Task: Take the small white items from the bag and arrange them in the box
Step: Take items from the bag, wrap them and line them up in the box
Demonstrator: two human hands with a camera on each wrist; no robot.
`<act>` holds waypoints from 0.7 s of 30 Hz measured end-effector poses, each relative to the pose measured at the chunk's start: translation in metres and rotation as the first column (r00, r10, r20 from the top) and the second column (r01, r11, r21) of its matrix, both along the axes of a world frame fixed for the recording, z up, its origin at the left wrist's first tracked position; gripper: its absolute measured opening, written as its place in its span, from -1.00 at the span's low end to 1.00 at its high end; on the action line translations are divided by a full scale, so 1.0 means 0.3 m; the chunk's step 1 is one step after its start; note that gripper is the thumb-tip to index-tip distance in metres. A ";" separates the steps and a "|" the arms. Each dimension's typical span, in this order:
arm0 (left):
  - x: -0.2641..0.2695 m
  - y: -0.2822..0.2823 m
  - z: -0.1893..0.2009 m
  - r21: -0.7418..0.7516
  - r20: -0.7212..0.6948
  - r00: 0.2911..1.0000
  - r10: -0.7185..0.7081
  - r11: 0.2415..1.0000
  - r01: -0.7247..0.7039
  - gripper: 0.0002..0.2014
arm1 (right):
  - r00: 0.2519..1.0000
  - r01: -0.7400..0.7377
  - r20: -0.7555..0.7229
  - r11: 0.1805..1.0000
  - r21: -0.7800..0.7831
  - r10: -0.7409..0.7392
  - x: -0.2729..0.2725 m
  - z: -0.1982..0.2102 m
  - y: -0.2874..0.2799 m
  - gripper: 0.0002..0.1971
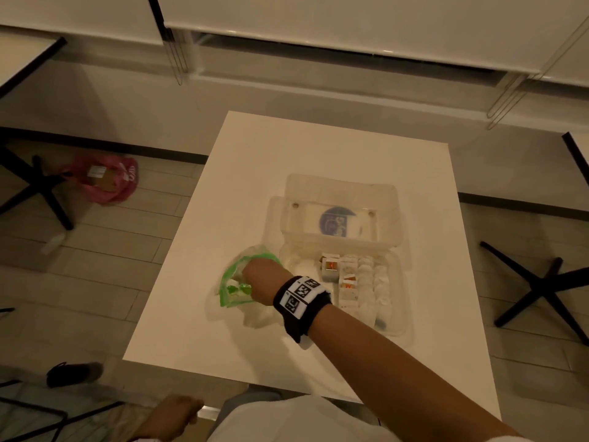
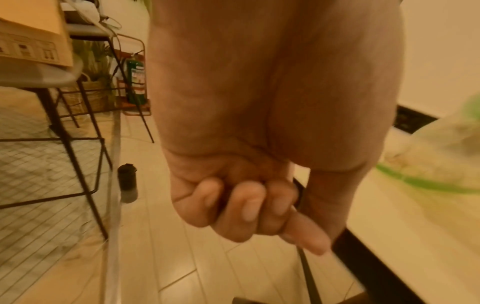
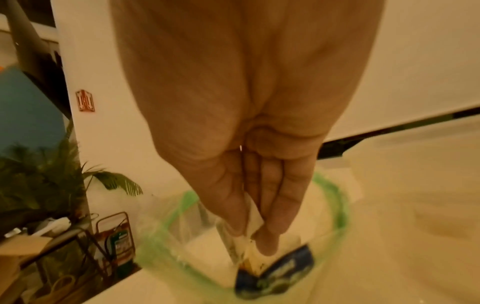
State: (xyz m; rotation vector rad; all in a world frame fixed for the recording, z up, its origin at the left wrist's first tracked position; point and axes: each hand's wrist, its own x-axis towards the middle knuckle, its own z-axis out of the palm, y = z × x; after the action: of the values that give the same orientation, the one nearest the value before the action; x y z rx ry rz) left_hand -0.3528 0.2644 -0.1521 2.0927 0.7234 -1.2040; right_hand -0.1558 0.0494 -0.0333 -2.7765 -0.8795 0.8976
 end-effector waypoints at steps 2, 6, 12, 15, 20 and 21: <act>0.051 0.012 0.043 -0.033 0.013 0.999 -0.029 0.999 0.030 -0.57 | 0.998 0.048 0.046 0.994 0.096 -0.052 -0.013 0.055 -0.046 -0.76; 0.157 0.029 0.140 -0.156 0.130 0.991 0.025 0.988 -0.004 -0.51 | 0.955 0.273 0.017 0.901 0.337 -0.295 -0.046 0.068 -0.131 -0.95; 0.322 -0.085 0.319 -0.153 0.627 0.758 0.180 0.982 -0.107 -0.79 | 0.897 0.390 -0.059 0.721 0.573 -0.438 -0.100 0.151 -0.276 -0.81; 0.385 -0.178 0.327 -0.157 0.618 0.753 0.224 0.974 -0.160 -0.70 | 0.861 0.446 -0.086 0.663 0.601 -0.501 -0.118 0.153 -0.339 -0.71; 0.432 -0.267 0.275 -0.126 0.636 0.743 0.209 0.978 -0.167 -0.82 | 0.822 0.481 -0.103 0.586 0.652 -0.561 -0.152 0.135 -0.413 -0.83; 0.436 -0.282 0.278 -0.138 0.634 0.739 0.230 0.973 -0.184 -0.83 | 0.815 0.480 -0.096 0.574 0.663 -0.572 -0.159 0.126 -0.422 -0.86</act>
State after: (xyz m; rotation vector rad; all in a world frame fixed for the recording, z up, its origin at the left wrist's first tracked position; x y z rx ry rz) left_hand -0.2221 0.1798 -0.0687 2.1032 0.5483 -0.3129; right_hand -0.2033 -0.0773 0.0045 -2.2266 -0.2280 0.2139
